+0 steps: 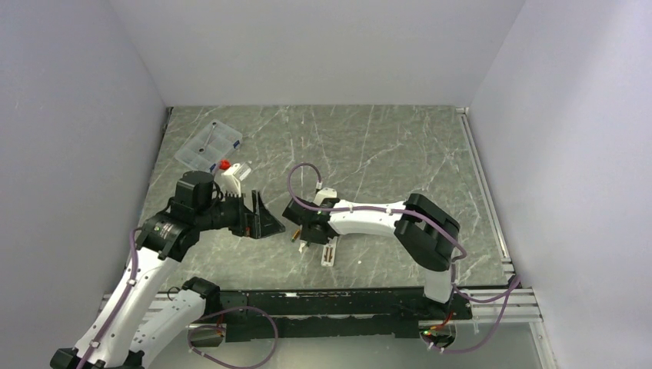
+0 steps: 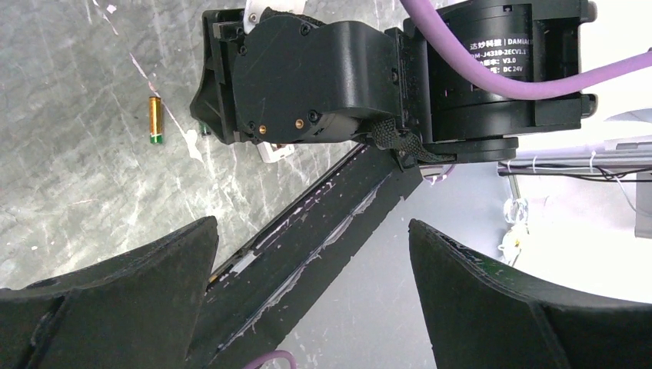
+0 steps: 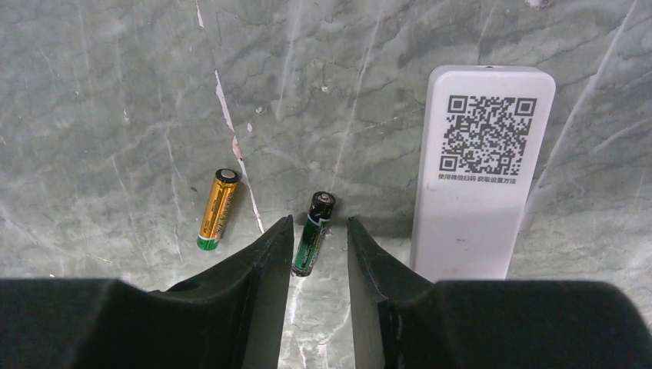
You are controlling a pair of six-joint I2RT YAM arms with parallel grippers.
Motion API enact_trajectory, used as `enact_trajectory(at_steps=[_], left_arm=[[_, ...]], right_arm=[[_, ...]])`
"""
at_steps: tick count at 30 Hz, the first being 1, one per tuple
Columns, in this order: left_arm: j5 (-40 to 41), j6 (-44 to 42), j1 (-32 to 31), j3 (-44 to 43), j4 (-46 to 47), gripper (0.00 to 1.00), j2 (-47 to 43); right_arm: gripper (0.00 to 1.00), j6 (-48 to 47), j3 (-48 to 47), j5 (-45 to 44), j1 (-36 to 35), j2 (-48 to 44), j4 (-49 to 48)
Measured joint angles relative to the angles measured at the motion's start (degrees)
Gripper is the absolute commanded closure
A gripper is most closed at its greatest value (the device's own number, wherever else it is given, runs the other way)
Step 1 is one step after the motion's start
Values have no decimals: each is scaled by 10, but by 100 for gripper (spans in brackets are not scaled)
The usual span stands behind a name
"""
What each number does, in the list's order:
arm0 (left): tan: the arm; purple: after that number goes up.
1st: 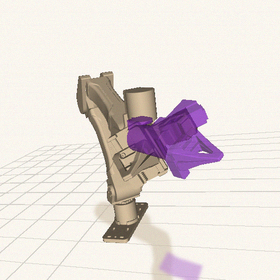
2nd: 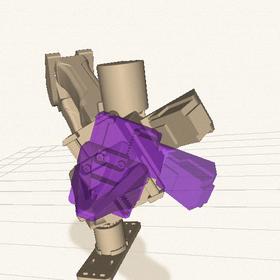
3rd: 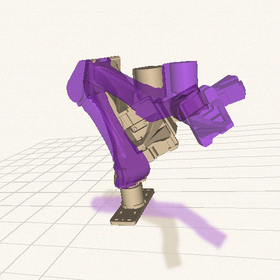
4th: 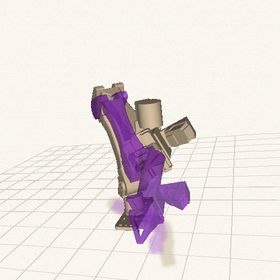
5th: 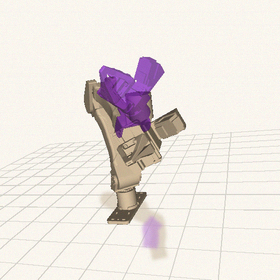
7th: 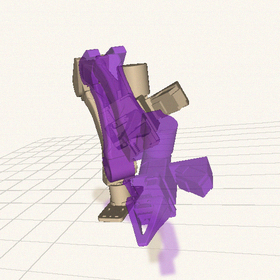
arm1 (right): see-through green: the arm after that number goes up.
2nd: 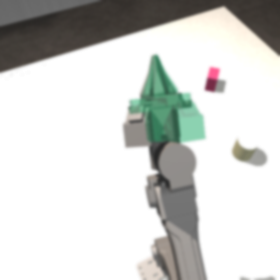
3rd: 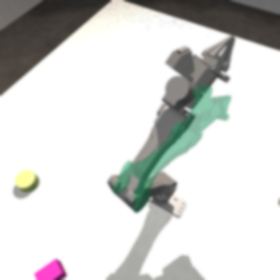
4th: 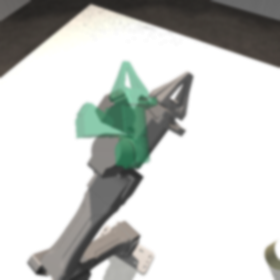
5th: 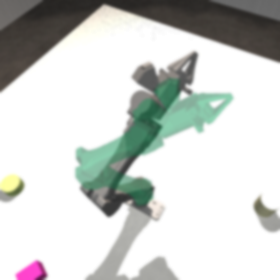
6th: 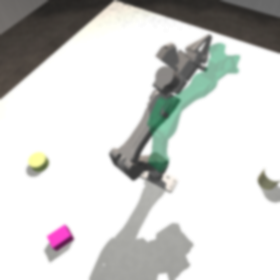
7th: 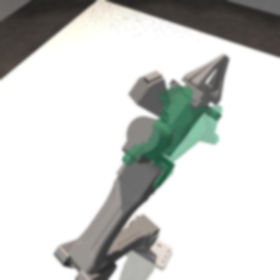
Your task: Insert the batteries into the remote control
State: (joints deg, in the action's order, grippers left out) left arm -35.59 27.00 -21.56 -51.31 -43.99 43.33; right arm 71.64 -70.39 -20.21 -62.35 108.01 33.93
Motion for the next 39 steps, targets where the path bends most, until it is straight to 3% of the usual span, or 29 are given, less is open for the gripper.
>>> enact_trajectory(at_steps=[8, 13, 22, 34, 39], left_arm=[[-1, 0, 0, 3, 1, 1, -6], [-1, 0, 0, 3, 1, 0, -6], [-1, -2, 0, 3, 1, 1, -6], [0, -3, 0, 3, 1, 0, -2], [1, -3, 0, 3, 1, 1, -1]], right_arm=[[83, 0, 0, 3, 2, 1, 0], [100, 0, 0, 4, 3, 2, 0], [100, -10, 13, 15, 3, -11, -19], [100, -20, 87, 22, -1, -173, -33], [100, -15, 131, 17, -2, -199, -32]])
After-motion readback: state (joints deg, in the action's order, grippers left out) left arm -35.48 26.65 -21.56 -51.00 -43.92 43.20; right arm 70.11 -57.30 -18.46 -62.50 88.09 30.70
